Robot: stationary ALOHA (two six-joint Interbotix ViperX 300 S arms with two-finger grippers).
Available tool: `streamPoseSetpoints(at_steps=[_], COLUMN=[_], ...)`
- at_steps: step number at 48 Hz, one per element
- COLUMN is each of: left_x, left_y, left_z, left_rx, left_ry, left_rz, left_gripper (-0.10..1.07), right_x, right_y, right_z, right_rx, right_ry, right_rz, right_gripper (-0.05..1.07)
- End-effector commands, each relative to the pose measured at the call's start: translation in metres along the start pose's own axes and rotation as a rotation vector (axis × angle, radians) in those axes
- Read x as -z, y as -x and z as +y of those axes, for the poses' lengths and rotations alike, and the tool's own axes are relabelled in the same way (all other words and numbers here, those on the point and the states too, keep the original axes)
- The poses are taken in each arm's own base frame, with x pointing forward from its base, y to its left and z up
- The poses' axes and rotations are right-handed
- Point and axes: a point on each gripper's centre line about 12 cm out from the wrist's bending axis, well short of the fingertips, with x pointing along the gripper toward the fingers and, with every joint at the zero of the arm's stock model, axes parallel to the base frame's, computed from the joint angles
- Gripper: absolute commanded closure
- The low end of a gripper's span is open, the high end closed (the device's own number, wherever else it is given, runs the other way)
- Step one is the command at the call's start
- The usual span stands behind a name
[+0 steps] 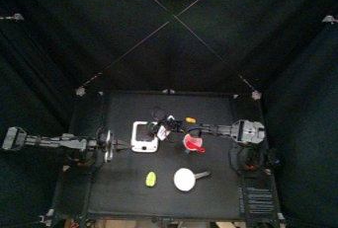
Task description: Place sushi roll left of squash
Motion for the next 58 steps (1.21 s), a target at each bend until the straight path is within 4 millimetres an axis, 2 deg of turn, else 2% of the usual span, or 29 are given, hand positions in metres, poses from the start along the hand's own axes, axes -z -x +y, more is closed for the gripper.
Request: streamPoseSetpoints(at_steps=[1,15,29,41,47,58], left_x=[-0.004,-0.004,-0.003,-0.003,-0.003,-0.003], left_y=[-0.002,-0.002,-0.002,-0.002,-0.002,-0.002], left_z=[0.0,0.0,0.0,0.0,0.0,0.0], left_rx=[-0.001,-0.001,-0.003,-0.001,-0.003,-0.003], left_ry=[0.0,0.0,-0.001,0.0,-0.001,-0.003], left_rz=[-0.011,-0.011,-0.006,-0.005,-0.005,-0.006], left_gripper=[0.7,0.7,0.7,0.7,0.7,0.7], right_x=[-0.024,-0.023,-0.028,-0.016,-0.007,0.008], right_y=[0.024,0.031,0.039,0.034,0.037,0.038], right_z=[0.004,-0.004,-0.018,-0.034,-0.047,-0.06], right_rx=[-0.018,0.083,0.252,0.348,0.416,0.52], right_ry=[-0.03,-0.01,0.032,-0.13,-0.214,-0.34], right_rz=[-0.063,0.074,0.116,0.078,0.048,-0.011], right_gripper=[0.36,0.36,0.36,0.35,0.35,0.35])
